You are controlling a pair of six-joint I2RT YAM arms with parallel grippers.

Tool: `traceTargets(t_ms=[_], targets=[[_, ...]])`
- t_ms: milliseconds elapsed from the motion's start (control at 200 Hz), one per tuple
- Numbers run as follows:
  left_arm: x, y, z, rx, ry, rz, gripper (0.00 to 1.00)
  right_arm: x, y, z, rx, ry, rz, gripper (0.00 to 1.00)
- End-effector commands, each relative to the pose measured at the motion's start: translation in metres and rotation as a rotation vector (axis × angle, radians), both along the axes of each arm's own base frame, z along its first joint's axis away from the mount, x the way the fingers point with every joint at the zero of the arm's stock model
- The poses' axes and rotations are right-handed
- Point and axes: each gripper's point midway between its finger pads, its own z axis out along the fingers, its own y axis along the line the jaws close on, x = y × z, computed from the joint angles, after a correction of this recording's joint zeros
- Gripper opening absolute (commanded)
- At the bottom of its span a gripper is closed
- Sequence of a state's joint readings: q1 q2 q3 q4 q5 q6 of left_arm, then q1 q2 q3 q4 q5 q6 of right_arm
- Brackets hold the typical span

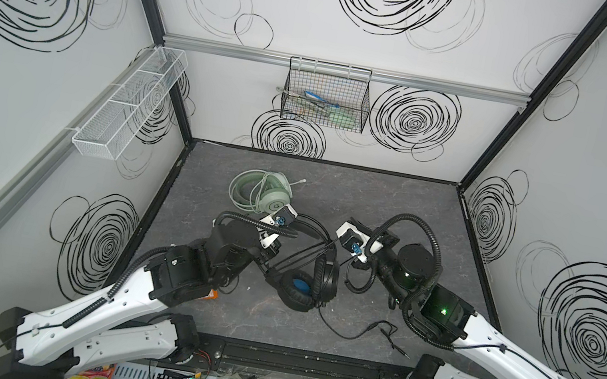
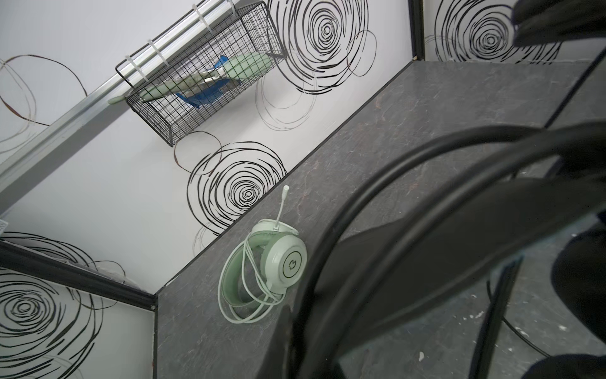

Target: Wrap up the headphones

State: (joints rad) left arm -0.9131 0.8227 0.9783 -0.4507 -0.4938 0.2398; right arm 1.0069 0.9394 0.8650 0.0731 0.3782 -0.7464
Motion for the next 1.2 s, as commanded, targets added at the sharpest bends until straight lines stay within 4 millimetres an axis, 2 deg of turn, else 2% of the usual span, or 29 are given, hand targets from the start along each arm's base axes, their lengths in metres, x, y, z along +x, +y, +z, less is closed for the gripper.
traceTargets(t_ms=[0, 170, 315, 455, 695, 890, 1056, 1196], targets=[[-0.014, -0.004, 0.027, -0.186, 0.018, -0.075, 0.00, 0.004, -0.007, 0.031, 0.133, -0.044, -0.024, 0.12], [-0.020, 0.001, 0.066, -0.409, 0.004, -0.088, 0.00, 0.009, -0.018, 0.034, 0.241, -0.044, -0.035, 0.13], [-0.034, -0.005, 0.100, -0.541, -0.007, -0.177, 0.00, 0.012, -0.027, 0.038, 0.328, -0.044, -0.022, 0.15], [-0.052, -0.011, 0.137, -0.658, -0.021, -0.280, 0.00, 0.011, -0.023, 0.034, 0.358, -0.033, 0.032, 0.15], [-0.069, -0.018, 0.191, -0.829, -0.037, -0.400, 0.00, -0.012, -0.004, 0.031, 0.438, -0.033, 0.219, 0.17], [-0.067, -0.019, 0.230, -0.953, -0.089, -0.428, 0.00, -0.004, 0.017, 0.007, 0.460, 0.048, 0.266, 0.15], [-0.054, -0.014, 0.259, -1.063, -0.149, -0.386, 0.00, -0.004, 0.032, -0.007, 0.481, 0.120, 0.314, 0.14], [-0.045, -0.019, 0.285, -1.137, -0.186, -0.390, 0.00, -0.002, 0.041, -0.018, 0.478, 0.157, 0.333, 0.13]])
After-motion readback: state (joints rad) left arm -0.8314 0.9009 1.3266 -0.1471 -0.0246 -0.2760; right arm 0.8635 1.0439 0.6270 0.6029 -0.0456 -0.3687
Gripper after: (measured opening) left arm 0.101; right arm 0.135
